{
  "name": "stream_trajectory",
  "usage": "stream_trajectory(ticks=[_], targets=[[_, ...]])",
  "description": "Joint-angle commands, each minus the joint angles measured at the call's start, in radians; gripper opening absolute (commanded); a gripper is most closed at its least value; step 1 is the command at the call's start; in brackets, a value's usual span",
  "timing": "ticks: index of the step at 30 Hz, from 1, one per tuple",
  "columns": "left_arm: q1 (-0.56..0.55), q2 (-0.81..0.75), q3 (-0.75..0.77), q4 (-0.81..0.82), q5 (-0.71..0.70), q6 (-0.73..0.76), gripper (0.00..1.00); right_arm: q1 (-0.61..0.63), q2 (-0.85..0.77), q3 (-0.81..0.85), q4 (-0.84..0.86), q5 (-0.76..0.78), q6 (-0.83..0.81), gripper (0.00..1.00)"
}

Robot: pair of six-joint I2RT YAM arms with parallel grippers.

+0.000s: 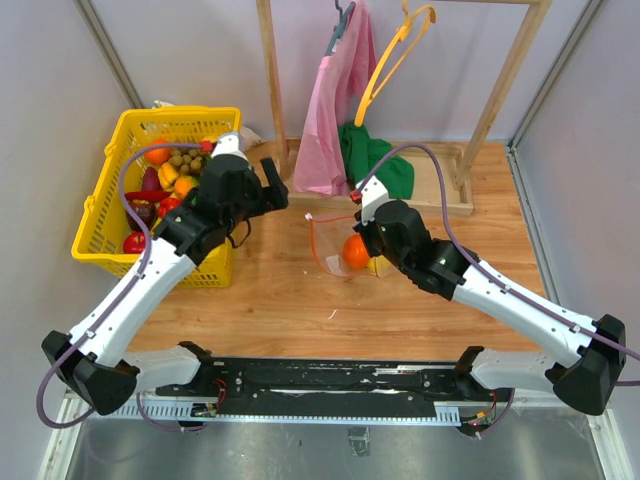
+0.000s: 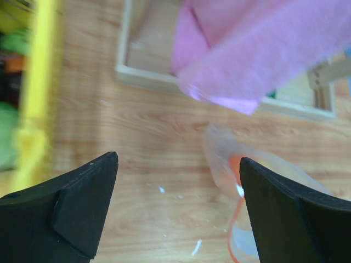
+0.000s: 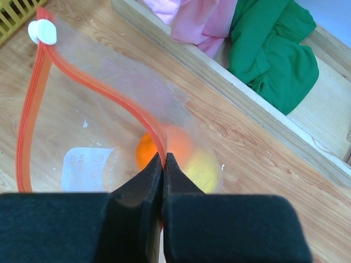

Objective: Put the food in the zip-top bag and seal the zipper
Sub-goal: Pick up the fake fruit from the bin.

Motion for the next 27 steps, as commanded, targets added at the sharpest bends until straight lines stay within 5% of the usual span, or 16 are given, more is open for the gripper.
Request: stream_trajectory(ticks=[1,13,27], targets=[[0.133,-0.028,0.097,-0.105,-0.046,0.108,0.97,0.011,-0.023,-0.004,0.005,0.029,-0.013,0.01],[0.6,0.069,0.119,-0.057,0.127,0.159,0.99,0.01,-0.014,0.007,0.007,0.007,-0.028,0.01],[0.758,0.397,0.247,0.037,0.169,0.272,0.93,0.01,0.001,0.0,0.025,-0.013,-0.042,0.01]])
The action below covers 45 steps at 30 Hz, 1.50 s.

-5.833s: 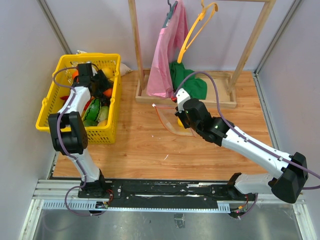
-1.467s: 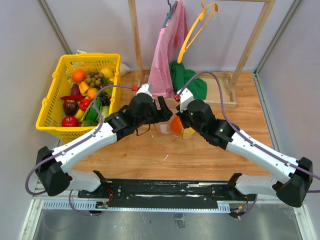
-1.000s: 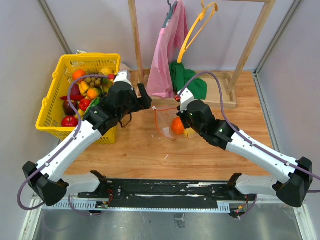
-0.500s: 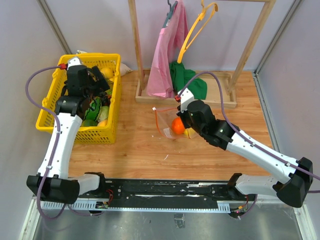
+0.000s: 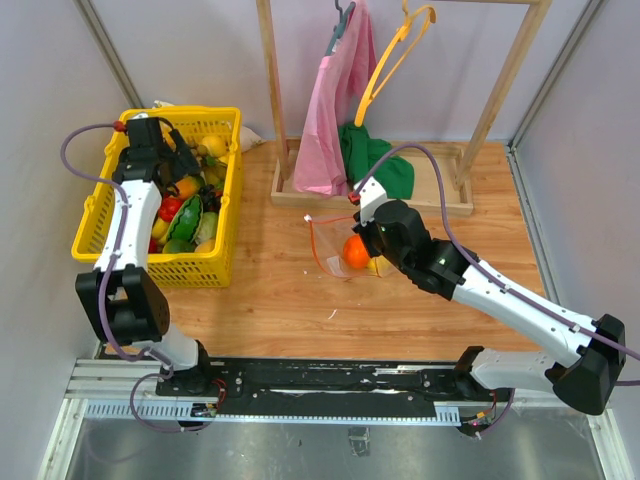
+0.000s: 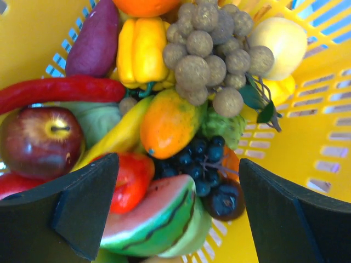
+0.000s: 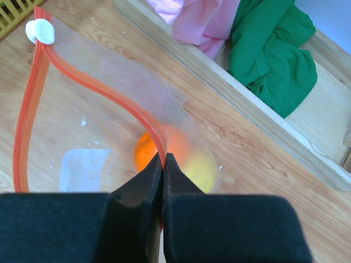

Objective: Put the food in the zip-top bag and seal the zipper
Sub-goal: Pick up the fake fruit from the bin.

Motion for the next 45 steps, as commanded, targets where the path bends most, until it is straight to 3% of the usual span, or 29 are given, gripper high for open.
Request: stream_trajectory(ticks=[1,12,26,29,34,36,45], targets=[[0.031,0.081,0.067,0.055,0.034,0.086,0.92,0.01,0.001,-0.002,0.026,-0.004,-0.013,0.01],[0.064,0.254,0.112,0.039,0.142,0.138,0.78,0.011,0.004,-0.008,0.031,-0.001,-0.02,0.01],[0.082,0.376,0.144,0.027,0.187,0.12,0.85,0.009,0.012,-0.008,0.031,-0.006,-0.019,0.01],[0.081,0.362,0.144,0.024,0.197,0.123,0.78,0.01,0.011,-0.008,0.032,-0.006,-0.019,0.01],[0.081,0.308,0.138,0.012,0.207,0.124,0.52,0.009,0.009,-0.006,0.031,-0.007,-0.017,0.01],[0.081,0.277,0.134,0.01,0.205,0.123,0.46,0.01,0.006,-0.006,0.03,-0.007,-0.016,0.01],[0.082,0.219,0.105,0.011,0.215,0.113,0.4,0.01,0.005,-0.002,0.027,-0.01,-0.014,0.01]])
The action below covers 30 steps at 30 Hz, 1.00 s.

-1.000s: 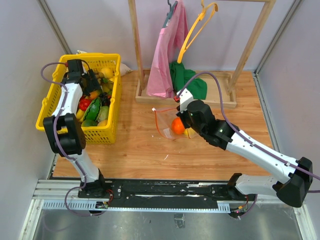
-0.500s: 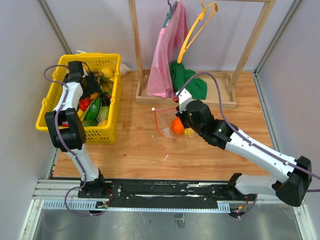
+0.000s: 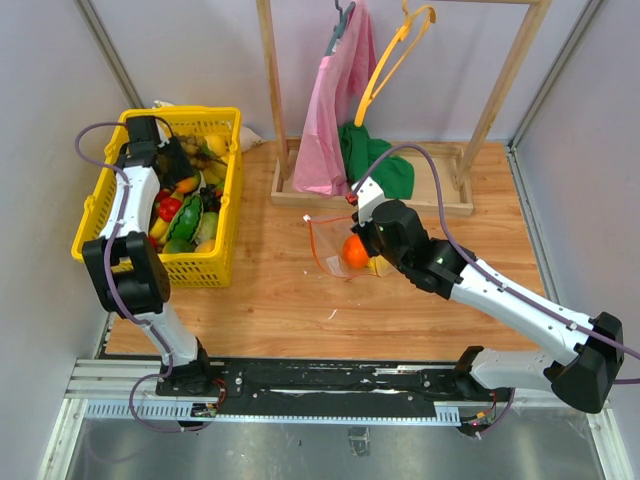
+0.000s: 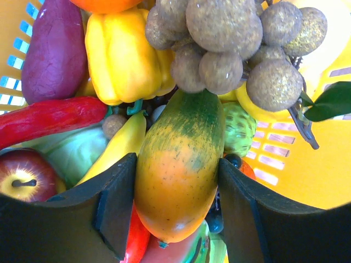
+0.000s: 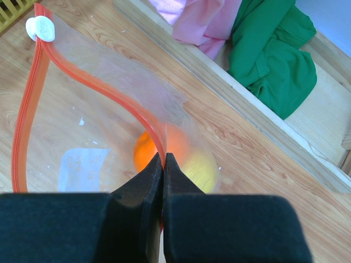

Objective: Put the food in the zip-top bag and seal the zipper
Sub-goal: Pick up the fake fruit from the bin.

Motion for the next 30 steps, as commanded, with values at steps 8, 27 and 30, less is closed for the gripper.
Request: stream_trajectory(ticks=[8,27,30], targets=[[0.006,-0.158,-0.02,0.003,0.02,-0.032,0.35,0.01,-0.015,-0.002,0.015,-0.005,0.0,0.01],[0.005,-0.453,-0.16,0.029,0.261,-0.159,0.25,0.011,-0.025,0.005,0.014,-0.011,0.009,0.01],[0.005,-0.496,-0.197,0.063,0.317,-0.192,0.24,0.012,-0.024,0.007,0.014,-0.011,0.01,0.01]])
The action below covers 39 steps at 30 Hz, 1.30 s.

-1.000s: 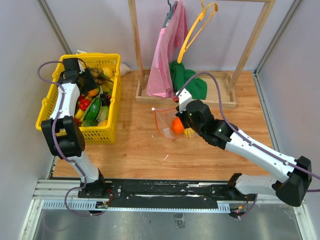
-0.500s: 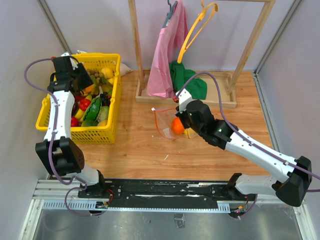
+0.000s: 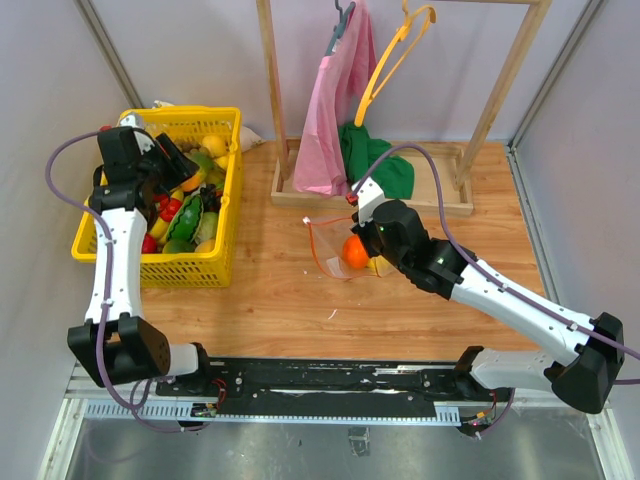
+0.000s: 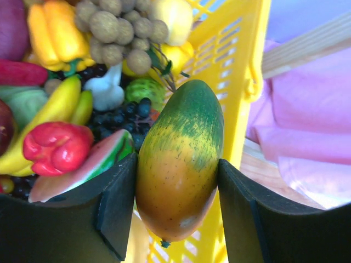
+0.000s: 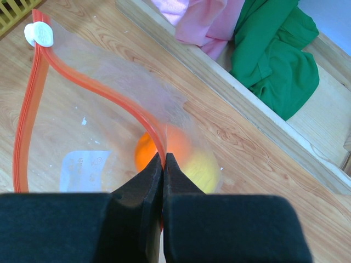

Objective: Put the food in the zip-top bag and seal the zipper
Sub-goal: Pick up the fake fruit from the bin, then place the fake fruit in the zipper food storage bag.

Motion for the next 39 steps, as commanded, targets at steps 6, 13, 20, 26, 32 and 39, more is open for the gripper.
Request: stream_trajectory(ticks=[6,13,20,26,32,39], targets=[[0.001,-0.163,-0.101,0.164,0.228,-0.136,0.22,0.011,-0.022,0.007,0.016,-0.001,0.011,0.01],[-0.121,-0.244,-0.161,0.236,0.264,-0.195,0.21,0.01,-0.021,0.006,0.019,0.006,0.011,0.01],[-0.284,-0.306,-0.248,0.312,0.258,-0.255,0.2,0.011,-0.028,0.005,0.019,0.018,0.011,0.01],[-0.394,-0.318,-0.289,0.318,0.248,-0.261,0.19,0.011,-0.033,0.007,0.012,0.033,0.01,0.01],[-0.485,-0.347,-0.351,0.315,0.247,-0.294,0.19,0.011,-0.03,0.011,0.006,0.058,0.008,0.01],[-0.616,-0.36,-0.385,0.329,0.253,-0.341,0.19,0.011,-0.025,0.017,0.003,0.089,0.01,0.01]])
